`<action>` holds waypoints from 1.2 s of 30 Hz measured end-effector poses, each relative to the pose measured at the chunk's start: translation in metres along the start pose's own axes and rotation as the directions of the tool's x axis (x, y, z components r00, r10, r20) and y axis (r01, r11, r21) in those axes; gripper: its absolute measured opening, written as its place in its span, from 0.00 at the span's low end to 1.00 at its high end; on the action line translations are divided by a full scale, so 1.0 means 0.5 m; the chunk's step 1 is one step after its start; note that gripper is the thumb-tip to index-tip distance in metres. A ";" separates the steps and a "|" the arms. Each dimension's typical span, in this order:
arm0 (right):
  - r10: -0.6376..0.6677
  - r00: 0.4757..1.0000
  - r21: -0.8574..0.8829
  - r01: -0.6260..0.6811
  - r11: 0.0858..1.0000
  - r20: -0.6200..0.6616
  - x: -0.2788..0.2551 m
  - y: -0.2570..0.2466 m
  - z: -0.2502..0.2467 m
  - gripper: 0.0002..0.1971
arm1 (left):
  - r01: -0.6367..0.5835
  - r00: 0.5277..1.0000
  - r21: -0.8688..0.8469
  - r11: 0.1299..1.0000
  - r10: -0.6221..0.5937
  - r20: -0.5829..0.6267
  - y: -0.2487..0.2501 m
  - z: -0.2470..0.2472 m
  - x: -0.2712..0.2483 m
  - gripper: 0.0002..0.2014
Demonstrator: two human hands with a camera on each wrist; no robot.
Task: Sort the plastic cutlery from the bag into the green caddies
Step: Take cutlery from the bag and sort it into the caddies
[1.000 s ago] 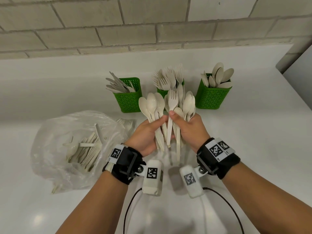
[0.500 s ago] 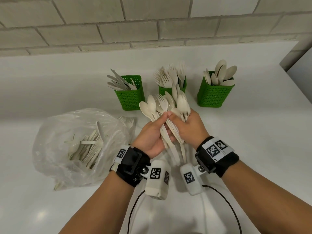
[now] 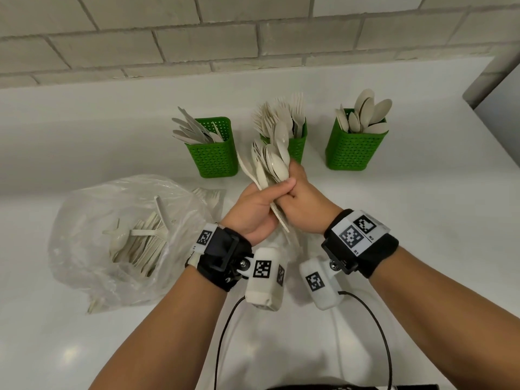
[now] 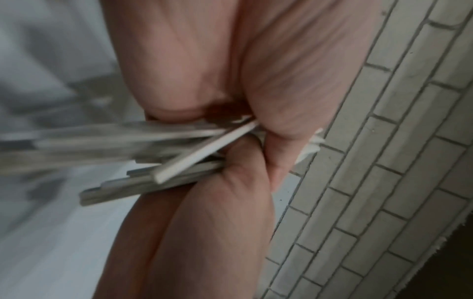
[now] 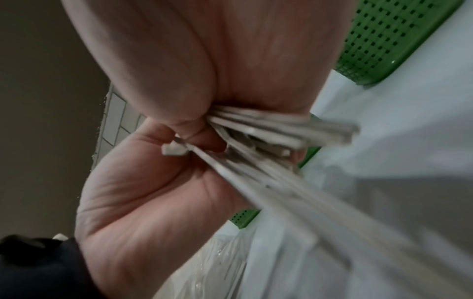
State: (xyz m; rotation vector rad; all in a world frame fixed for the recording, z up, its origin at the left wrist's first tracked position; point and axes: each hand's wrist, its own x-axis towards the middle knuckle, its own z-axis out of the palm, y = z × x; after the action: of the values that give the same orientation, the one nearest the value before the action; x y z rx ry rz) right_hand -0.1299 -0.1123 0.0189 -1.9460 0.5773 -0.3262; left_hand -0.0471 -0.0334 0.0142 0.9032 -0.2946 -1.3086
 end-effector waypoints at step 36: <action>0.297 0.955 0.429 -0.279 0.859 0.025 -0.056 0.061 -0.134 0.09 | -0.297 0.917 -0.023 0.954 0.279 -0.284 0.070 -0.032 -0.015 0.11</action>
State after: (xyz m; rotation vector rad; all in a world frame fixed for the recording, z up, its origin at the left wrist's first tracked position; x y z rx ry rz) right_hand -0.1928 -0.1598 0.0212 -1.4063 0.7463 -0.2766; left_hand -0.0140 -0.0204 0.0312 0.9355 -0.1559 -0.9007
